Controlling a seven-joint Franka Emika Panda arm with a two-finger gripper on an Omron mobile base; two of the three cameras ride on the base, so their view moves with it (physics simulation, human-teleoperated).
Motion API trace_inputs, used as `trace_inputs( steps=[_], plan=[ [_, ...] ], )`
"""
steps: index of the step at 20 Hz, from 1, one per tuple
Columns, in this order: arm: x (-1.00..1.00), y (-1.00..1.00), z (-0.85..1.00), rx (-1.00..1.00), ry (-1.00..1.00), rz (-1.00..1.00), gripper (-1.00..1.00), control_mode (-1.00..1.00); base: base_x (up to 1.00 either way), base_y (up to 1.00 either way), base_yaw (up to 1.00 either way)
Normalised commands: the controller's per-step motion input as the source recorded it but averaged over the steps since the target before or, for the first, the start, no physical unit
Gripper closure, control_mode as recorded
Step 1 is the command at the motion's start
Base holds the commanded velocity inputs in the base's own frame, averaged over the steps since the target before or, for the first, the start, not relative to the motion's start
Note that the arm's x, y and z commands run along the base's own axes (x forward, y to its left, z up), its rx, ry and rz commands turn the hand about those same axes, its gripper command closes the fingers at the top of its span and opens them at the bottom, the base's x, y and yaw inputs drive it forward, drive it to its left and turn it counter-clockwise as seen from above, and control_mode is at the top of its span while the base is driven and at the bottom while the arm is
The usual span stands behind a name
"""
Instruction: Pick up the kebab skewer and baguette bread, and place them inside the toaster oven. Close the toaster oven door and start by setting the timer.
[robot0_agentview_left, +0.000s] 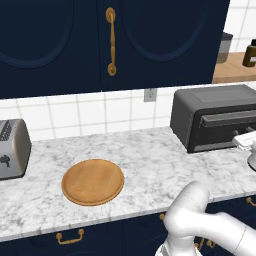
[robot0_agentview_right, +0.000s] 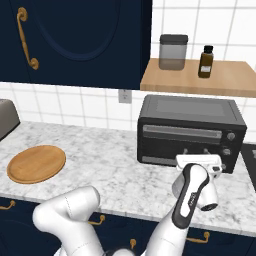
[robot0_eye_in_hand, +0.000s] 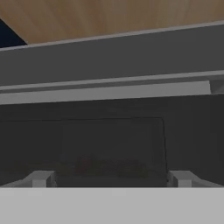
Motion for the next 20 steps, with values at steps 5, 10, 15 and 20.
trace_inputs(
  steps=[5, 10, 15, 20],
  plan=[
    [0.28, 0.15, 0.0, 0.0, 0.0, 0.0, -1.0, -1.0, 0.0, 0.0, 0.0],
    [0.24, 0.13, 0.0, 0.0, 0.0, 0.01, -1.0, -1.0, 0.0, 0.0, 0.0],
    [-0.18, 0.0, -0.01, 0.0, 0.0, 0.0, -1.0, -1.0, 0.0, 0.0, 0.0],
    [-0.24, -0.11, 0.01, 0.0, 0.0, 0.0, -1.0, -1.0, 0.0, 0.0, 0.0]
  ],
)
